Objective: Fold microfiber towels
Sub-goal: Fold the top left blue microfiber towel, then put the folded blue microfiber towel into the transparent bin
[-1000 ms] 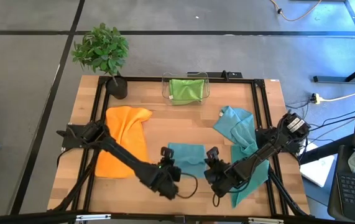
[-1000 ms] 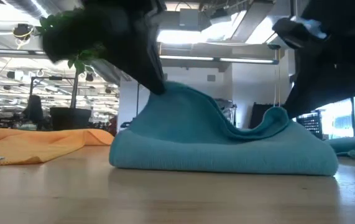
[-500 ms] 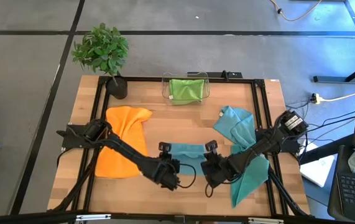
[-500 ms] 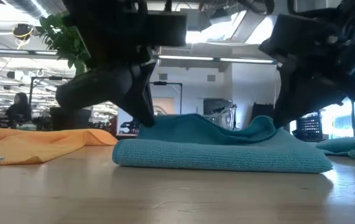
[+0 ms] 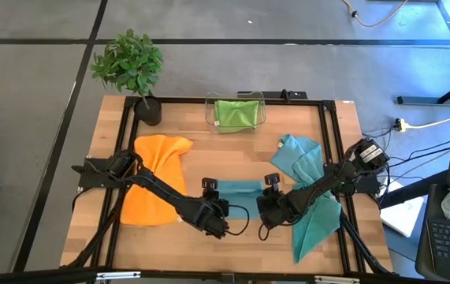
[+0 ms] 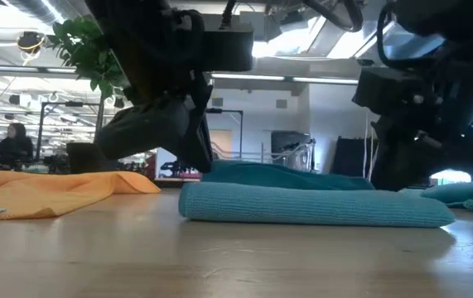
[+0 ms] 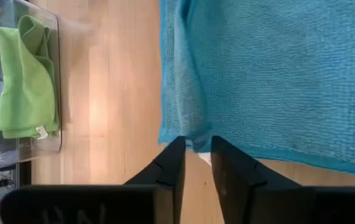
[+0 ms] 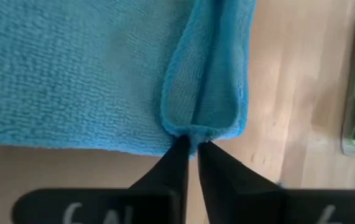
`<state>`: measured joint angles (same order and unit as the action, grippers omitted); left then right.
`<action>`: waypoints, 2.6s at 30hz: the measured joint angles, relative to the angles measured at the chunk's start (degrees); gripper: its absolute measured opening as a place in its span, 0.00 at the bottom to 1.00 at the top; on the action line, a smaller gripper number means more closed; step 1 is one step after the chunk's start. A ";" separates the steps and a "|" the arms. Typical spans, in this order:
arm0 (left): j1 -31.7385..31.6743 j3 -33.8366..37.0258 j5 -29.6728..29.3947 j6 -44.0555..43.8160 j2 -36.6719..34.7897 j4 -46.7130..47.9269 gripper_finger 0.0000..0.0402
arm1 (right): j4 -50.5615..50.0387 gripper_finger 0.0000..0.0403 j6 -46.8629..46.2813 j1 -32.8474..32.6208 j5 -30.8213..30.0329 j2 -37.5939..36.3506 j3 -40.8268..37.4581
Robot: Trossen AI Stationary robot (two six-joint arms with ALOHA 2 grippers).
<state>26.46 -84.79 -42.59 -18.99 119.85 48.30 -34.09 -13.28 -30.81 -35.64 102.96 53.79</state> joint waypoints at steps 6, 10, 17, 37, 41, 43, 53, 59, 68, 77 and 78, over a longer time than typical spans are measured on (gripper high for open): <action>-0.65 0.00 -2.30 -2.02 0.00 -0.01 0.23 | 2.18 0.19 0.00 -0.06 -2.10 0.00 -0.82; -0.86 0.00 -2.50 -4.35 0.00 0.01 0.23 | 2.80 0.22 0.04 -0.06 -2.23 0.00 -0.82; 0.31 -0.61 -3.42 -4.93 0.00 -0.01 0.23 | 0.90 0.23 -1.61 -0.93 -6.39 0.00 -0.82; 1.84 -5.11 -3.45 -4.21 0.00 -3.60 0.21 | 0.83 0.23 -7.62 -4.74 -10.63 -9.87 -3.78; 1.87 -5.09 -2.78 -1.80 0.00 -5.32 0.21 | 7.29 0.23 -6.37 -4.26 -7.53 -12.09 -7.55; 1.37 -4.92 -2.50 0.16 0.00 -7.94 0.21 | 11.16 0.23 -4.40 -3.81 -5.55 -13.70 -9.39; 0.26 -2.01 0.27 12.31 0.02 -24.50 0.21 | 27.69 0.23 7.97 2.13 8.05 -18.78 -14.26; -0.88 -2.05 0.84 16.04 0.02 -28.35 0.21 | 31.41 0.23 12.33 4.79 14.73 -18.98 -14.76; -1.84 1.57 5.99 16.35 0.04 -35.15 0.21 | 31.74 0.23 13.28 4.83 15.50 -19.39 -14.79; -1.64 0.76 7.30 16.92 0.04 -39.17 0.21 | 33.86 0.23 9.18 3.56 18.38 -19.39 -17.61; -1.67 0.37 7.66 17.24 0.04 -39.29 0.21 | 33.79 0.23 8.75 3.27 18.41 -19.39 -17.73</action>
<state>24.79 -84.43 -34.93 -1.75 119.90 9.01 -0.31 -4.53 -27.53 -17.22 83.57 36.06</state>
